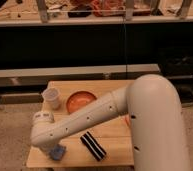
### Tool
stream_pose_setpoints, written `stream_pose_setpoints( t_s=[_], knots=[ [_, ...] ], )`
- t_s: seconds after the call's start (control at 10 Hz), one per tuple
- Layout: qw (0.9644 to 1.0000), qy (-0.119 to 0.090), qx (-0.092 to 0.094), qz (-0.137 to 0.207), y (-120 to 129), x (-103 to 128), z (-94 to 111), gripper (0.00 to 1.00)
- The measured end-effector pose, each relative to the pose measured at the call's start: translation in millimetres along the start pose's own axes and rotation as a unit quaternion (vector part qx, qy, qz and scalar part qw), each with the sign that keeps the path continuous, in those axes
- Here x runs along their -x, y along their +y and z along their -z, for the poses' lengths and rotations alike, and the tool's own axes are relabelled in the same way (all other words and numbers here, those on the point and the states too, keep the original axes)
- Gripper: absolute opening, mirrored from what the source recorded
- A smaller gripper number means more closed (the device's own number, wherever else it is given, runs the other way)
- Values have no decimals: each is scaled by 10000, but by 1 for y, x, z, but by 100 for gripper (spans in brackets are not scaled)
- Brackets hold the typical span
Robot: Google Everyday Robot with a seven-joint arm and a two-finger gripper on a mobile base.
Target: Wipe the white sponge on the table
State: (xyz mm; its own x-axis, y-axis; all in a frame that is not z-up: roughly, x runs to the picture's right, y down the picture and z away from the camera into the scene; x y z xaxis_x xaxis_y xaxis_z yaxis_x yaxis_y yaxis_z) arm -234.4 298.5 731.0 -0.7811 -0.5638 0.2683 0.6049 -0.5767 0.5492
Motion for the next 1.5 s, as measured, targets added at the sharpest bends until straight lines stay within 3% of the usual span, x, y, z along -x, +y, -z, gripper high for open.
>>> stream_pose_setpoints(
  t_s=[0.9, 1.3, 1.5],
  knots=[
    [9996, 39, -122, 252, 27, -50, -10, 0],
    [9998, -9, -131, 178, 58, -70, -16, 0],
    [9999, -23, -145, 90, 64, -68, -16, 0]
  ],
)
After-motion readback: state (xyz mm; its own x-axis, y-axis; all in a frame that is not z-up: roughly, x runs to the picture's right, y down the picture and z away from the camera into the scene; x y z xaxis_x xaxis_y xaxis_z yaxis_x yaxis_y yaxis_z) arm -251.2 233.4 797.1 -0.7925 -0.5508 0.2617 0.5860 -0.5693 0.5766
